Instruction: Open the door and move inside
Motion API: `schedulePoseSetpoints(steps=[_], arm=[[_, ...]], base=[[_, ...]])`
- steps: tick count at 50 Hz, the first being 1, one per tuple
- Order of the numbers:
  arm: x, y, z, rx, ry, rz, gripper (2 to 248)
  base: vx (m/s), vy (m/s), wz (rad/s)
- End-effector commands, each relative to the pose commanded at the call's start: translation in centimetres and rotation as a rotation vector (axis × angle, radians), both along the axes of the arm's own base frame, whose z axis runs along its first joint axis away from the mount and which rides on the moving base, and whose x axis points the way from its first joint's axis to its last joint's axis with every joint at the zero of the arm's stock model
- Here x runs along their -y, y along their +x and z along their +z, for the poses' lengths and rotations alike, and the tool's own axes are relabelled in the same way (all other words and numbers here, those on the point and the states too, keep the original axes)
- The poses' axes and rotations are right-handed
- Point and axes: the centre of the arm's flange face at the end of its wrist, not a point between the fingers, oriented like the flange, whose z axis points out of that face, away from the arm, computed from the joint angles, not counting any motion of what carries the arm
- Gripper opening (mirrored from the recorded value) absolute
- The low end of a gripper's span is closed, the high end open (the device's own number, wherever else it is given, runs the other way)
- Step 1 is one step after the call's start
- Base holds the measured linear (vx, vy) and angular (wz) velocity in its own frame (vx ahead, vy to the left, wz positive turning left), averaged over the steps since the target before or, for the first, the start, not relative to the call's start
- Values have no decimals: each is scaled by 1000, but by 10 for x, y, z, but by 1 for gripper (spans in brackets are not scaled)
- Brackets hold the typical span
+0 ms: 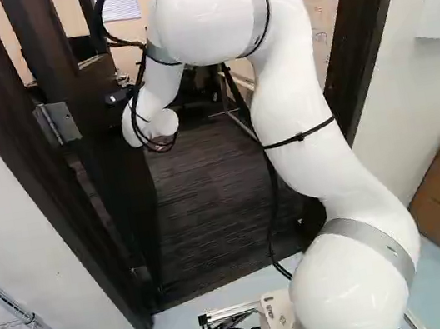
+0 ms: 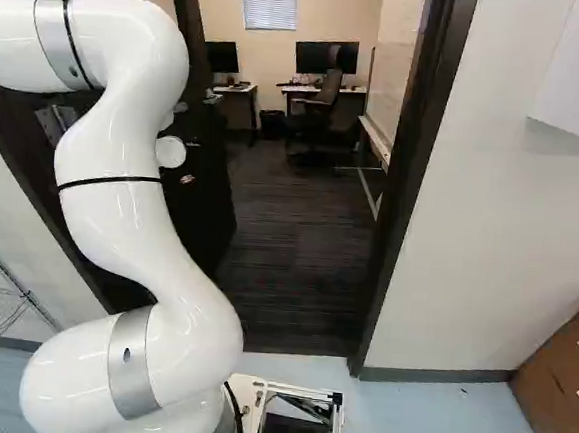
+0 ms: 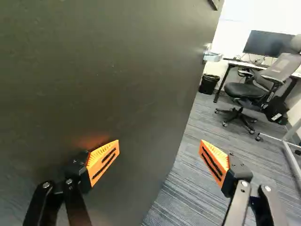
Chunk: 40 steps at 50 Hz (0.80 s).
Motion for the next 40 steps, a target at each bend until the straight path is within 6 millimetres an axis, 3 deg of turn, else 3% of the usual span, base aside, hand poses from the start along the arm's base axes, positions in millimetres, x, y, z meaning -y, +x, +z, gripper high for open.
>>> schedulePoseSetpoints(steps=[24,40], arm=[[-12,1,-1,7,-2,21,247],[6,-2,1,0,-6,1,247]], base=[[0,0,0],[0,0,0]])
